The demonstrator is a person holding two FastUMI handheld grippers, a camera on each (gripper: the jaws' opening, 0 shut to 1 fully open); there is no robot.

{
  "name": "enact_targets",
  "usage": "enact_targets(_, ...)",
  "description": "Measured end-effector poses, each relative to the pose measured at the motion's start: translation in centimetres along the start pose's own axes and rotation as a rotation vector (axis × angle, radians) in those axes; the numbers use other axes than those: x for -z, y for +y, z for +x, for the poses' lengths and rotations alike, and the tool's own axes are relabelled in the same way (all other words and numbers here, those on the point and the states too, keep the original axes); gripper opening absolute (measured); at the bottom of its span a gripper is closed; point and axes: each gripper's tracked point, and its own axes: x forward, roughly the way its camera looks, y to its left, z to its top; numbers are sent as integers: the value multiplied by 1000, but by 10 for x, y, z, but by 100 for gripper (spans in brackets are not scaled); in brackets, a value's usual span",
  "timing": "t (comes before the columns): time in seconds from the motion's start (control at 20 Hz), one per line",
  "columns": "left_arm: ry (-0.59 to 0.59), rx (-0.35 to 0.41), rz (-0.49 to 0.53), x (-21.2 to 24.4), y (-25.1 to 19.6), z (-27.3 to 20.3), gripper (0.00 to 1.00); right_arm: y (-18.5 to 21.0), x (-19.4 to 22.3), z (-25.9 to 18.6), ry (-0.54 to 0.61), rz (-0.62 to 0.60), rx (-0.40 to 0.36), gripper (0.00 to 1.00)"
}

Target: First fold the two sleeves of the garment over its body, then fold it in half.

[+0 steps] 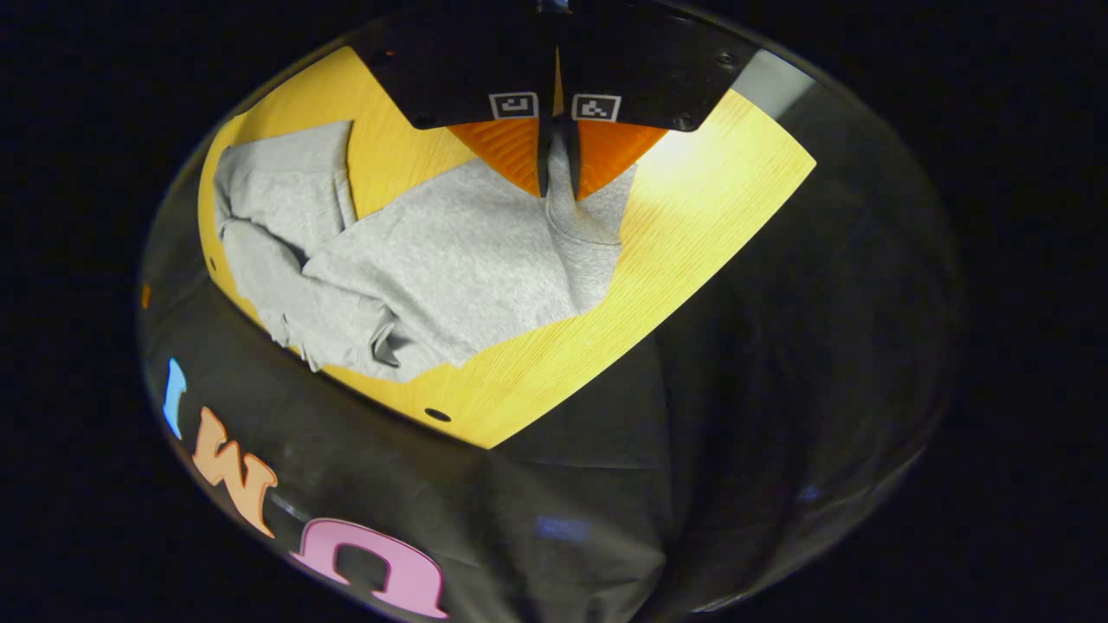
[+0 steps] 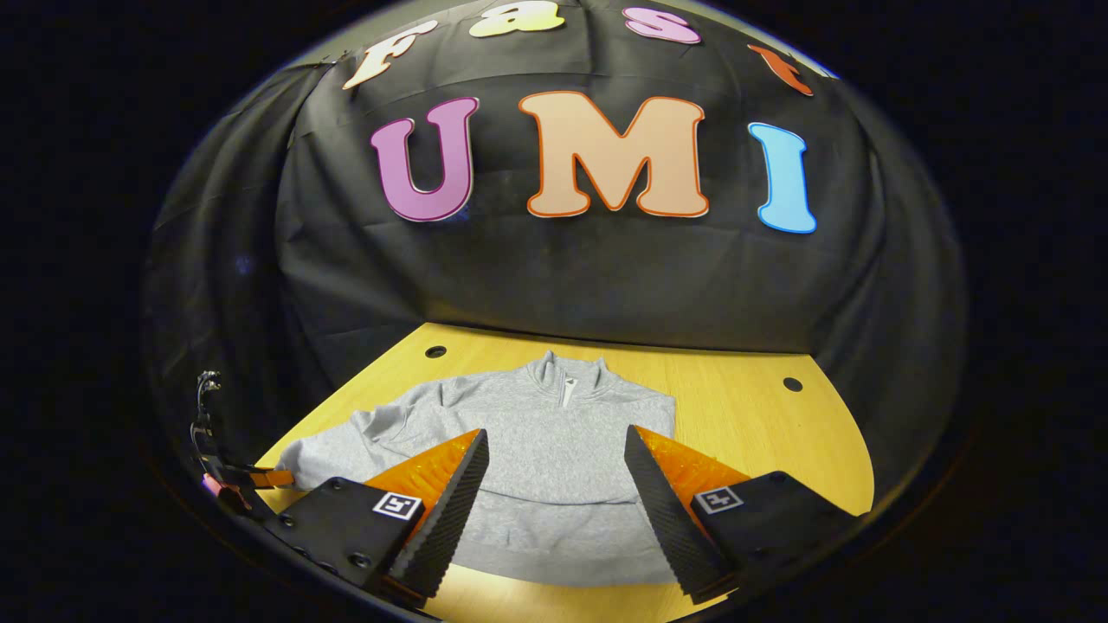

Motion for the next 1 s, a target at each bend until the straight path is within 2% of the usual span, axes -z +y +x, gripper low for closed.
enact_targets(0.2, -51, 88, -94, -31, -36, -10, 0, -28, 7, -12, 0, -7, 46, 98)
enact_targets(0.4, -95, 176, -103, -60, -78, -24, 0, -49, 10, -26, -8, 23, 67, 98)
enact_targets(0.8, -174, 392, 4, -104, -204, -55, 0, -101, 20, -53, -17, 61, 135, 98)
enact_targets(1.0, -178, 521, 75, -107, -272, -70, 0, -124, 23, -62, -23, 89, 165, 98)
